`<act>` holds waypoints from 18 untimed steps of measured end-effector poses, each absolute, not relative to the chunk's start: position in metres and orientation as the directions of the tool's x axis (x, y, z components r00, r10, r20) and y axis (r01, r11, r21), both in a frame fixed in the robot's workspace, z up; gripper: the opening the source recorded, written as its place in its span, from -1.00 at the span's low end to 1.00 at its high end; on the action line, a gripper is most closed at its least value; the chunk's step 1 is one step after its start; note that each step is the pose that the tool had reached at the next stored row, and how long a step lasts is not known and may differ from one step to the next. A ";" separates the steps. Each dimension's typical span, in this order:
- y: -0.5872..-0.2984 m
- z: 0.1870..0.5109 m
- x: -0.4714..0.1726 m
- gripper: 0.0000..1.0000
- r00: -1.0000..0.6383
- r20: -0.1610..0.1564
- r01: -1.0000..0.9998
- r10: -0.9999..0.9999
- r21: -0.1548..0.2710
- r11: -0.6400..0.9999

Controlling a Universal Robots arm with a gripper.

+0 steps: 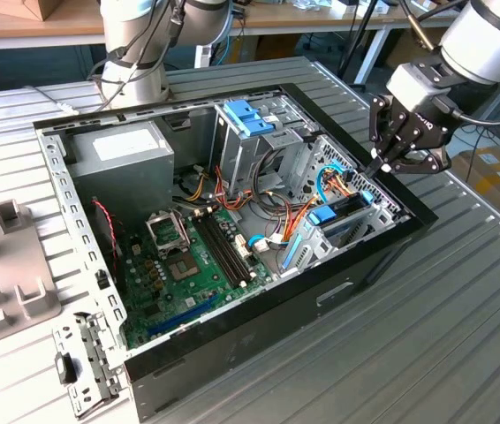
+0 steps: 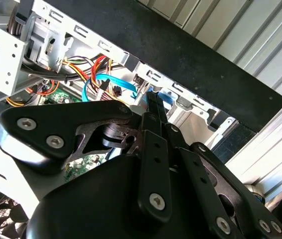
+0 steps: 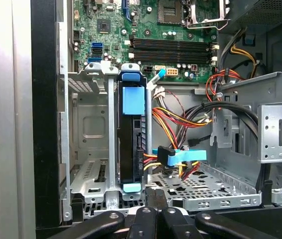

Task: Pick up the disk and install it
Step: 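Insert the second disk wire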

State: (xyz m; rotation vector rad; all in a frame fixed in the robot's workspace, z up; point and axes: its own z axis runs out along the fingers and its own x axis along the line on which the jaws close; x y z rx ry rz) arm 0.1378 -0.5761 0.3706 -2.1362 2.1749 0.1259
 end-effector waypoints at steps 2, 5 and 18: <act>-0.576 0.371 0.138 -0.79 -0.018 -0.122 -1.000 -0.992 -0.005 0.018; -0.576 0.371 0.138 -0.79 -0.017 -0.122 -1.000 -0.992 -0.005 0.018; -0.574 0.371 0.135 0.09 -0.017 -0.122 -1.000 -0.992 -0.005 0.018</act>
